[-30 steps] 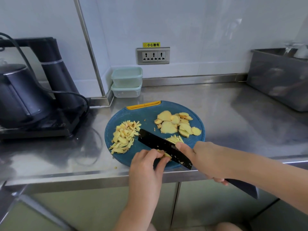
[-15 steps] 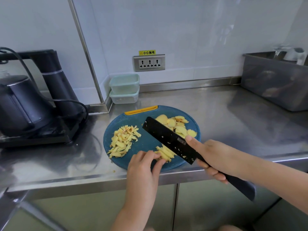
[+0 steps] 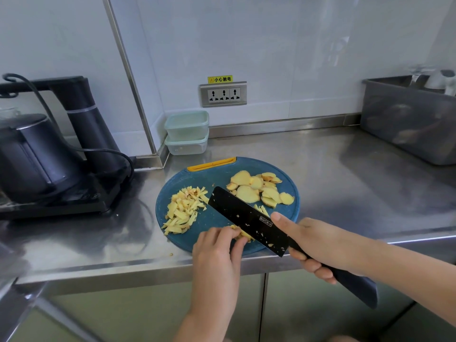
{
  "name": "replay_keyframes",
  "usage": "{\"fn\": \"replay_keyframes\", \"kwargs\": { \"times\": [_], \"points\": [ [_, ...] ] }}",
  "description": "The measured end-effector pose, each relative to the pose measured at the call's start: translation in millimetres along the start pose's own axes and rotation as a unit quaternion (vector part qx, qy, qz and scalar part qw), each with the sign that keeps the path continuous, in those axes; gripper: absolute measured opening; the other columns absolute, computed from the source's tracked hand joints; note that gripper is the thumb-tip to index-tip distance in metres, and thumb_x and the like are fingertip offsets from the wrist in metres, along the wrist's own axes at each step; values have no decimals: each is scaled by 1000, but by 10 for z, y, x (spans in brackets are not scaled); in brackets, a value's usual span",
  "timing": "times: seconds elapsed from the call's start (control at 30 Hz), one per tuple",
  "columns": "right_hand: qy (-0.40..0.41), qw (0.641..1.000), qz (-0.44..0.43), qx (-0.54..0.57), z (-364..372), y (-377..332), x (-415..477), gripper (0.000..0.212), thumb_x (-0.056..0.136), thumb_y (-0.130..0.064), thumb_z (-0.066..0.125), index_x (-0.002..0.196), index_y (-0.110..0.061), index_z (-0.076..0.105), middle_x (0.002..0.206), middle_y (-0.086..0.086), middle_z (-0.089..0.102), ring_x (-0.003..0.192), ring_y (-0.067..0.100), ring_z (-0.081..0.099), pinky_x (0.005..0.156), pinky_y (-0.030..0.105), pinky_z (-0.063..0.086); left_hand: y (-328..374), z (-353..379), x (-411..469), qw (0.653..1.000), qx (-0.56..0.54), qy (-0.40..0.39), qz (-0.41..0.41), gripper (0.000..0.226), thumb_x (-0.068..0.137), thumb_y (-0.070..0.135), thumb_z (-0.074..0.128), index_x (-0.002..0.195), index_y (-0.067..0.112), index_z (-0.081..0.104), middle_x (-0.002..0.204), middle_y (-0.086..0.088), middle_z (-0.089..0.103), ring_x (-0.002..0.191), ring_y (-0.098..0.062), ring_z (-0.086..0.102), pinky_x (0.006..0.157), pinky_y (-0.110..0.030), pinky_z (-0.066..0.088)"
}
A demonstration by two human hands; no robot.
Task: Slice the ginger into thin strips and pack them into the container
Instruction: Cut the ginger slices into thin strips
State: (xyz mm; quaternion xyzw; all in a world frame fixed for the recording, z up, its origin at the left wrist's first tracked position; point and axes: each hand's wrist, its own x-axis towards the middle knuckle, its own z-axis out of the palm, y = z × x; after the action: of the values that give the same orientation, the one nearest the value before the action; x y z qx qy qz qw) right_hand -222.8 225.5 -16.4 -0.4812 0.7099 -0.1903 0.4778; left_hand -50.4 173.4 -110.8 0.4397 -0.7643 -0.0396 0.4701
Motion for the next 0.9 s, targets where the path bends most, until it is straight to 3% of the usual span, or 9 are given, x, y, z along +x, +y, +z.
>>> {"fn": "replay_keyframes", "kwargs": {
  "times": [0.13, 0.27, 0.53, 0.73, 0.9],
  "points": [
    [-9, 1000, 5, 5, -1, 2, 9, 54, 94, -64, 35, 67, -20, 52, 38, -7, 41, 31, 10, 34, 35, 20, 28, -5, -15, -2, 999, -32, 0, -12, 12, 78, 15, 74, 88, 15, 67, 97, 6, 58, 87, -13, 59, 71, -34, 54],
    [-21, 1000, 3, 17, -24, -16, 0, 54, 95, -61, 33, 72, -15, 52, 41, -4, 40, 33, 11, 32, 36, 19, 27, -12, -41, 36, 999, -30, -15, 7, 12, 77, 14, 75, 85, 16, 67, 87, 8, 60, 79, -10, 60, 66, -36, 55],
    [-17, 1000, 9, -18, -57, -17, 56, 58, 93, -66, 33, 64, -19, 51, 42, -3, 40, 35, 13, 34, 38, 21, 29, -11, -71, 62, 999, -7, -28, 15, 16, 73, 14, 79, 83, 17, 67, 81, 9, 59, 75, -11, 58, 60, -33, 54],
    [-53, 997, 48, -36, -23, -71, 106, 68, 85, -75, 25, 53, -17, 38, 43, -1, 34, 31, 12, 31, 37, 18, 33, -9, -74, 56, 999, -2, -30, 13, 15, 74, 14, 79, 82, 17, 66, 81, 9, 60, 73, -11, 57, 58, -34, 53],
    [-35, 999, 21, 3, -20, -31, 40, 60, 94, -65, 30, 67, -15, 50, 40, -4, 39, 32, 12, 32, 35, 19, 27, 9, -90, 66, 999, -5, -35, 11, 16, 73, 13, 79, 80, 18, 65, 80, 9, 60, 73, -11, 58, 58, -33, 53]
  ]
}}
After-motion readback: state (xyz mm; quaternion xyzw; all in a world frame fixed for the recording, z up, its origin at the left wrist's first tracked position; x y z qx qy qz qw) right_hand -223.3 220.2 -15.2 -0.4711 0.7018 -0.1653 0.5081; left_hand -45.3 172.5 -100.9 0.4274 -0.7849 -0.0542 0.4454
